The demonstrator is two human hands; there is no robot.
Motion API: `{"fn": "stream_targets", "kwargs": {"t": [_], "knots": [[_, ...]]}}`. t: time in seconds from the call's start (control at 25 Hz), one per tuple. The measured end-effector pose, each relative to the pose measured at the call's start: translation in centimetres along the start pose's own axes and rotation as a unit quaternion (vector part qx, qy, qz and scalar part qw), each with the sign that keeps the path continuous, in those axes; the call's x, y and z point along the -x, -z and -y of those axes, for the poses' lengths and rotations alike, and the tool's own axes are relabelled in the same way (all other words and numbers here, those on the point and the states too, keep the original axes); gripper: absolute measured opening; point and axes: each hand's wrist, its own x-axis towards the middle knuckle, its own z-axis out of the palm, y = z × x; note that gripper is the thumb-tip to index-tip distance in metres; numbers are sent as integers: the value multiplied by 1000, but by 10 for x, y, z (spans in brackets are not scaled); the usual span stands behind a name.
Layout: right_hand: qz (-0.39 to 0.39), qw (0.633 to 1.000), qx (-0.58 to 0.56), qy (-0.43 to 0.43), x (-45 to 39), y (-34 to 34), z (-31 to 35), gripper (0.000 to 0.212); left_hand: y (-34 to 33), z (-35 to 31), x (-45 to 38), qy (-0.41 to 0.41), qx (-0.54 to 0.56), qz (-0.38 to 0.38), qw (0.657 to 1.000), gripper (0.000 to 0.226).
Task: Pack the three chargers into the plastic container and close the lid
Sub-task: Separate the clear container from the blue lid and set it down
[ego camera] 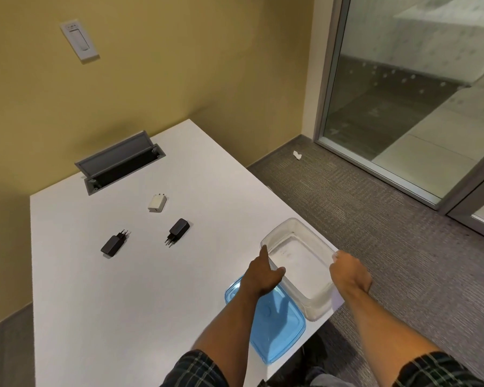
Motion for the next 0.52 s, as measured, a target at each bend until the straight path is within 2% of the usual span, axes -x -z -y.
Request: {"fn": "stream_targets", "kwargs": {"t": [0.16,0.32,0.4,0.52], "knots": [[-23,998,-32,44,-8,-3,-2,28,12,-7,-8,9,61,-56,997,93],[-25,995,-71,69,-13,-4,8,34,31,0,-12,31,72,-75,994,93],[-6,992,-90,88,-13,-3,19,40,42,9,-10,47,48,-100,993,86],[30,983,-114,142,-7,-2,45,43,64,28,1,58,18,-154,986,59]]}}
